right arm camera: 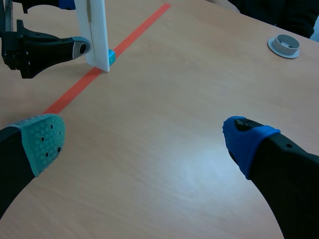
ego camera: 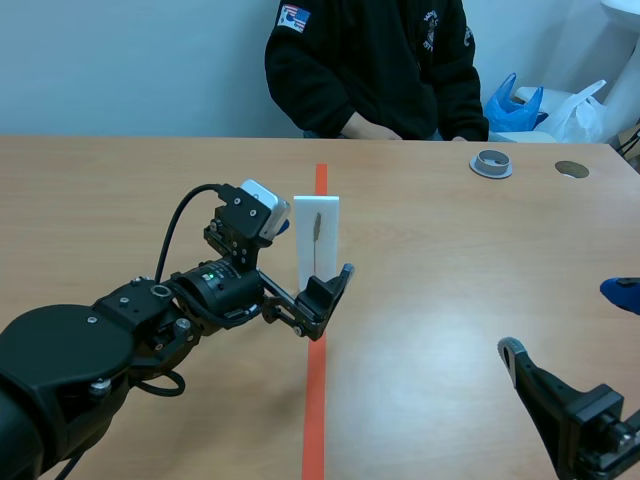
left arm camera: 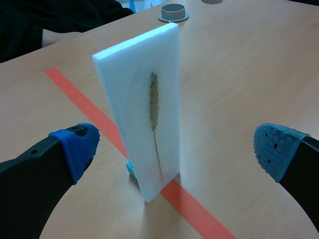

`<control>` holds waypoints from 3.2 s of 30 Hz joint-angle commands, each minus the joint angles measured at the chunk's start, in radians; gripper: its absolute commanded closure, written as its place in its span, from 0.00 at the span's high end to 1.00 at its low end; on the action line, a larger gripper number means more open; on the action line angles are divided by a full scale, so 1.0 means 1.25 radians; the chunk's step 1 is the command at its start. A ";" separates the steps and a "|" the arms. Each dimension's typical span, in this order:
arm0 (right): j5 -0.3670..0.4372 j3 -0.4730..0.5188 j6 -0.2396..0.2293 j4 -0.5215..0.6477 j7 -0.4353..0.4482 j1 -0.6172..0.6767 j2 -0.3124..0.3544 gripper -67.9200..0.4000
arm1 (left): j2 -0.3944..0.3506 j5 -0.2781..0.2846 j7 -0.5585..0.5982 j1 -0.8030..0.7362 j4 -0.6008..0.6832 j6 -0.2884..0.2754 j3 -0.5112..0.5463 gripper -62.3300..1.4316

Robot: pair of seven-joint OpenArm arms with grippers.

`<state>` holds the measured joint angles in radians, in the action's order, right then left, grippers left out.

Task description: Sort the leaf by its shape. The table is split by an orange tape line. A compound leaf with several leaflets goes to the left side, a simple leaf with one blade goes to the right side. Return to the home posture when a red brick is placed on the table.

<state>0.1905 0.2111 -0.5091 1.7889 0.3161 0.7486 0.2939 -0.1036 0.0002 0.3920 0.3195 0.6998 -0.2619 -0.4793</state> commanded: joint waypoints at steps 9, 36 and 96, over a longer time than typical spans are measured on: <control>0.008 0.008 0.003 0.001 0.024 -0.003 0.009 1.00 | 0.029 0.005 0.016 0.010 0.012 0.005 0.005 0.81; 0.009 0.008 0.003 0.001 0.030 -0.014 0.008 1.00 | 0.073 0.013 0.016 0.024 0.010 0.097 0.005 0.24; 0.009 0.008 0.003 0.001 0.030 -0.014 0.009 1.00 | -0.336 0.491 -0.053 -0.269 0.213 0.139 0.390 0.26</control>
<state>0.1905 0.2111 -0.5095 1.7889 0.3355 0.7425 0.2939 -0.5259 0.6106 0.3115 -0.0303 0.9375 -0.0826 0.0071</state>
